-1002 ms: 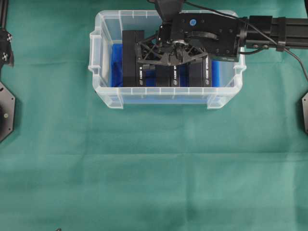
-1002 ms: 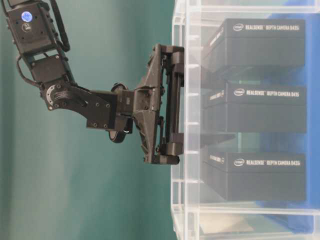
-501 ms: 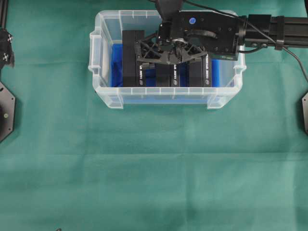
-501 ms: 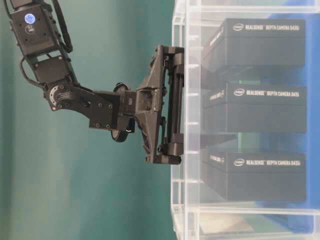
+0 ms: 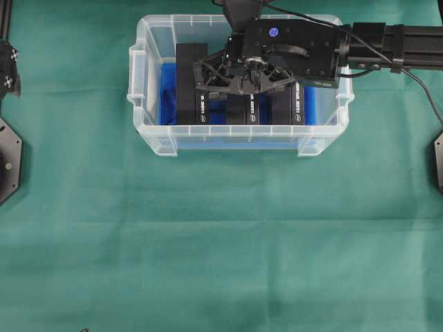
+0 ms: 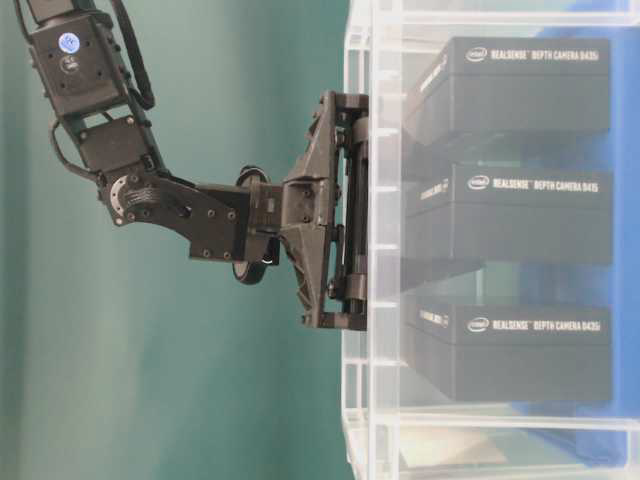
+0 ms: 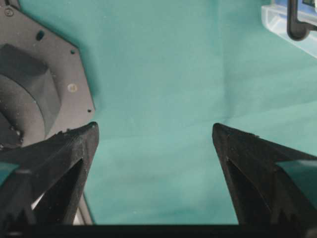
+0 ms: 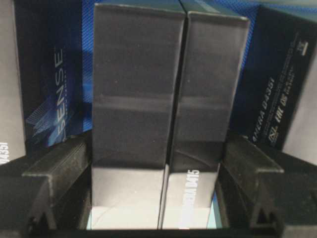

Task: Take out the box from the case.
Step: 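Lower the right gripper around the middle box and close on it, then lift the middle box straight up out of the case with the right gripper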

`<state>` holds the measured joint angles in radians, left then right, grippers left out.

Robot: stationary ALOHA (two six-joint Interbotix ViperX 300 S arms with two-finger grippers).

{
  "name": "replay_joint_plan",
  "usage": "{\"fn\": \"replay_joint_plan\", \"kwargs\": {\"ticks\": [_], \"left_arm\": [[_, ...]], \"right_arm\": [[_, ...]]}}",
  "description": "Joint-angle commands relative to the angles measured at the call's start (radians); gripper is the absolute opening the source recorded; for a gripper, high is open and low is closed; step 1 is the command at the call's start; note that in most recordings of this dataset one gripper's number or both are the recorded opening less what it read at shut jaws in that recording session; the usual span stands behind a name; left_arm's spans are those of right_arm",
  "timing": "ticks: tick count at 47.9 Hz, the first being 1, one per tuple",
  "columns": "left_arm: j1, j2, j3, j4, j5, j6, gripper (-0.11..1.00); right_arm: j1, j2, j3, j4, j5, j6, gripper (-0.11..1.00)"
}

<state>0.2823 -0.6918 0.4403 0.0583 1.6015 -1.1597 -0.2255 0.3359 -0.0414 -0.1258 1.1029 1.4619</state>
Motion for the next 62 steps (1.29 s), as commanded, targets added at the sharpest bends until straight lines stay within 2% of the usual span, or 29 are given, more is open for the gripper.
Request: {"fn": "replay_joint_plan", "kwargs": {"ticks": [1, 28, 62], "left_arm": [[0.002, -0.002, -0.012, 0.003, -0.003, -0.002, 0.95], [0.000, -0.002, -0.012, 0.003, -0.002, 0.002, 0.95], [0.002, -0.002, -0.015, 0.002, -0.003, 0.002, 0.95]], "right_arm": [[0.003, -0.018, -0.011, -0.008, -0.012, 0.002, 0.66], [0.005, -0.029, -0.025, -0.011, -0.005, 0.005, 0.66], [0.005, -0.100, -0.175, -0.006, 0.187, -0.002, 0.66]]}}
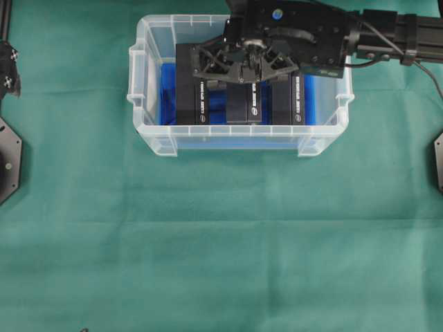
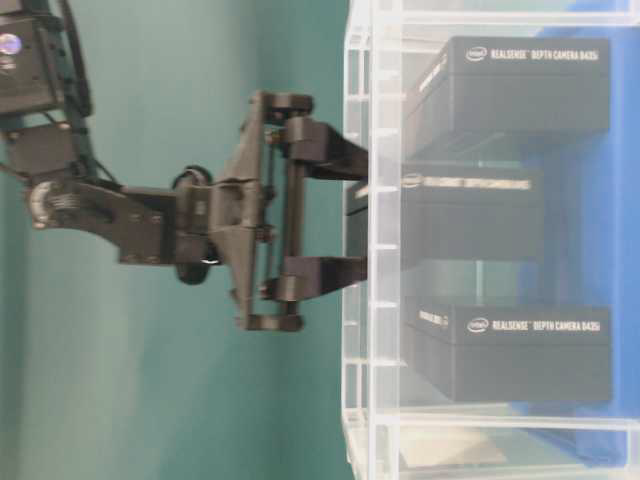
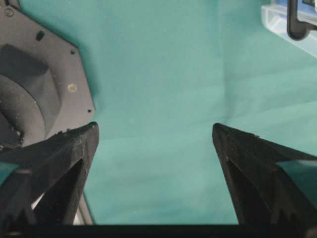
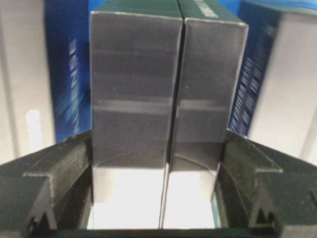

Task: Take out the box from the case.
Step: 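Lift the middle box straight up out of the case with the right gripper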

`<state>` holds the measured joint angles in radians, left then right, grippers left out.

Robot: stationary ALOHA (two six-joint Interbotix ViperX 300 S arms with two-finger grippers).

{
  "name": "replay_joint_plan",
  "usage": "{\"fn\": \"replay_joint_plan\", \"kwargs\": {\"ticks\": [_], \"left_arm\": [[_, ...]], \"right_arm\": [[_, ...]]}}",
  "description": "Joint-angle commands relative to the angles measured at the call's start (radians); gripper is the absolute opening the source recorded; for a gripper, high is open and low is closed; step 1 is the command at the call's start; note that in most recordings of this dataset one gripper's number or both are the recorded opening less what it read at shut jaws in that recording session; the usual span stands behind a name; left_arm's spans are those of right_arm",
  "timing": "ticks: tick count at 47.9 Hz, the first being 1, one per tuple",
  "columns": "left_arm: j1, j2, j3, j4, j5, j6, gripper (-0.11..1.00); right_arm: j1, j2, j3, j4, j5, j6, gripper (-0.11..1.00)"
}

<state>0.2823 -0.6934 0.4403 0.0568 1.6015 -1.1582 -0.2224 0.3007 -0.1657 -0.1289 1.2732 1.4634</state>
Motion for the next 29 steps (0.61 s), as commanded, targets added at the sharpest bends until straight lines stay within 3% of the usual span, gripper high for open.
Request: {"fn": "replay_joint_plan", "kwargs": {"ticks": [1, 29], "left_arm": [[0.000, 0.000, -0.014, 0.003, -0.003, 0.000, 0.95], [0.000, -0.002, -0.017, 0.000, -0.003, 0.002, 0.95]], "right_arm": [[0.002, -0.066, -0.057, -0.002, 0.023, -0.003, 0.66], [0.002, -0.095, -0.290, -0.003, 0.245, -0.021, 0.66]]}}
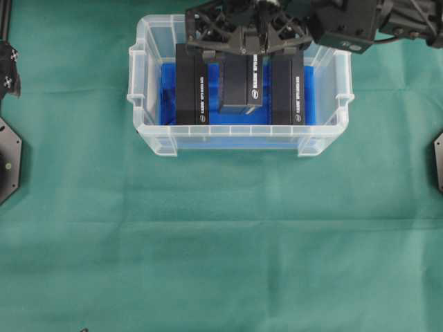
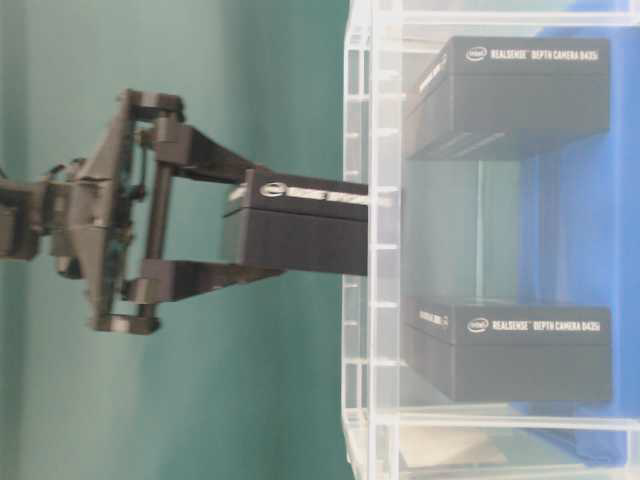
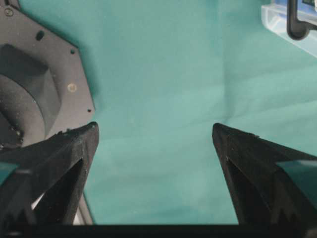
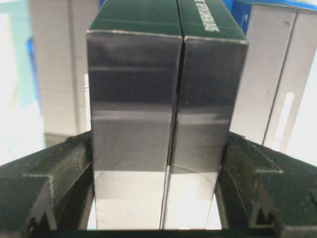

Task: Take out the box from the case.
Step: 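Lift the middle box straight up out of the case with the right gripper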

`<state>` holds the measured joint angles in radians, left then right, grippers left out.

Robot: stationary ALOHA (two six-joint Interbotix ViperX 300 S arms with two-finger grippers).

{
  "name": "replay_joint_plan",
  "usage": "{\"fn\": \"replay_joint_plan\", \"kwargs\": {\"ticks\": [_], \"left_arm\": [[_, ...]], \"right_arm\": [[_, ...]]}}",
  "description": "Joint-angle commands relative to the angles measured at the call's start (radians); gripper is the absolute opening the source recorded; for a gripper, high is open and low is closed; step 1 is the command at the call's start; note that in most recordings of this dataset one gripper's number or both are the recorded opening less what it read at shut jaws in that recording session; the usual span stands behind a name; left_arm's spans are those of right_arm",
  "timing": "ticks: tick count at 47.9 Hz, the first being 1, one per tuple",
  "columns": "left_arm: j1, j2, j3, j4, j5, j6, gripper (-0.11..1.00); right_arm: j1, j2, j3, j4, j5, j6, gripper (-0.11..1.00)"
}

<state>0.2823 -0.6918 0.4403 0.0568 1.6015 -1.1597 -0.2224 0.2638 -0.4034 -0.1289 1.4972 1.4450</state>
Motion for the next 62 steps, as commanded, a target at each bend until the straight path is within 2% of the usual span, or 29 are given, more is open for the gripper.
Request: {"fn": "replay_joint_plan", "kwargs": {"ticks": [1, 11, 31, 62], "left_arm": [[0.000, -0.003, -0.018, 0.000, -0.003, 0.003, 0.95], [0.000, -0.003, -0.017, -0.002, -0.003, 0.003, 0.95], [0.000, -0.002, -0.020, -0.002, -0.003, 0.002, 0.95], [0.000, -0.002, -0.020, -0.002, -0.003, -0.002, 0.95]], "right_arm": [[0.000, -0.058, -0.063, -0.002, 0.037, -0.005, 0.66], [0.000, -0.058, -0.141, -0.003, 0.121, -0.015, 0.66], [0.002, -0.060, -0.239, -0.008, 0.186, -0.021, 0.66], [0.000, -0.058, -0.250, -0.008, 0.215, -0.025, 0.66]]}}
